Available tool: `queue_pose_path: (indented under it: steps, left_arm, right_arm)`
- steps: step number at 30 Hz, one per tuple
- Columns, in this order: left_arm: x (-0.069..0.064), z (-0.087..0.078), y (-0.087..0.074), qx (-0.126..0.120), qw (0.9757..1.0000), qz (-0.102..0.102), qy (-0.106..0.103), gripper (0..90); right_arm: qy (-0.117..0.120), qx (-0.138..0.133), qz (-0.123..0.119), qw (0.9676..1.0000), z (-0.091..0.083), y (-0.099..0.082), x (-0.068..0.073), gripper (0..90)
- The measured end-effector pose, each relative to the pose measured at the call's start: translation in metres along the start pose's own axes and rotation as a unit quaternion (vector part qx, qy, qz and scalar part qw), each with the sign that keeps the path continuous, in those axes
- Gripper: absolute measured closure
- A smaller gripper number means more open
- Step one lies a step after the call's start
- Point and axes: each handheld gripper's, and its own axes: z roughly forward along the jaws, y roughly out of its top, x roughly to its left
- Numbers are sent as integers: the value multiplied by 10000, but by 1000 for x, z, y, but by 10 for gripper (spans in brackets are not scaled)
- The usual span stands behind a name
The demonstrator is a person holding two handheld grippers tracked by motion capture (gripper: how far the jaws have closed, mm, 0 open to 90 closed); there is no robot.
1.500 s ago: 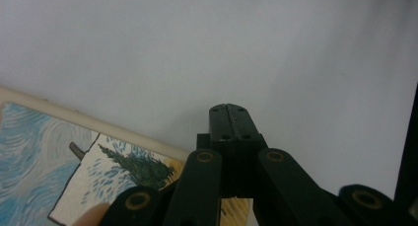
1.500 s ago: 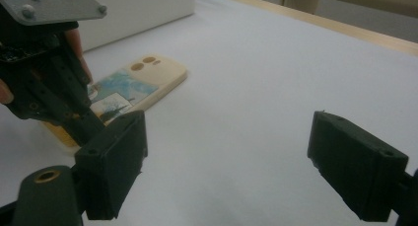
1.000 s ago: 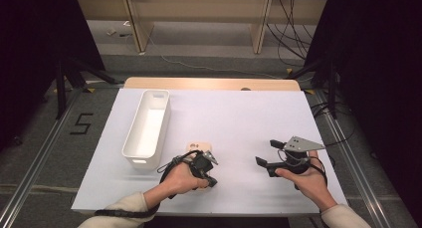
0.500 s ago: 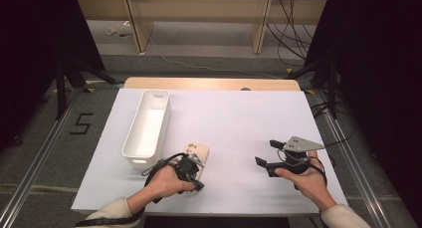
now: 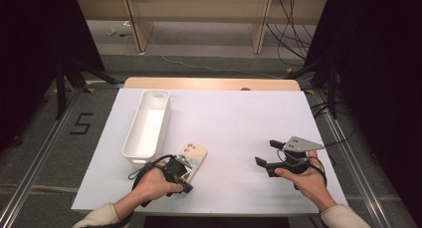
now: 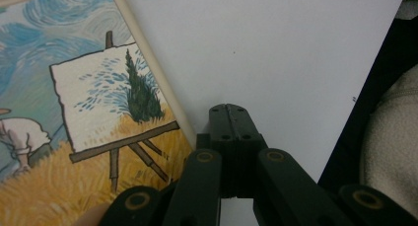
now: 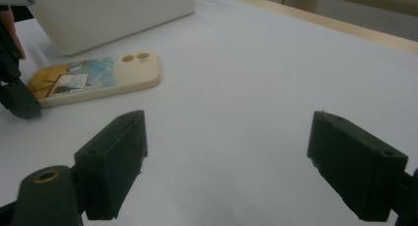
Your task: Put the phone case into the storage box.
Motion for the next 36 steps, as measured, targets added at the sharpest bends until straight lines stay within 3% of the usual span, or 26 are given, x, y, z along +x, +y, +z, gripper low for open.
queue_pose_path:
  steps: [23,30,34,36]
  left_arm:
    - [9,-12,-20,-29,9995,-314,93,897]
    - [9,-14,-19,-34,9997,-206,148,896]
    - [6,-20,-15,-212,9995,-195,93,811]
    - [4,-25,-9,-558,9981,-88,236,736]
  right_arm:
    - [0,-4,-1,10000,0,0,0,161]
    - [6,-9,-3,10000,0,0,0,162]
    - [-7,-17,5,10000,0,0,0,161]
    - [-18,-13,4,10000,0,0,0,161]
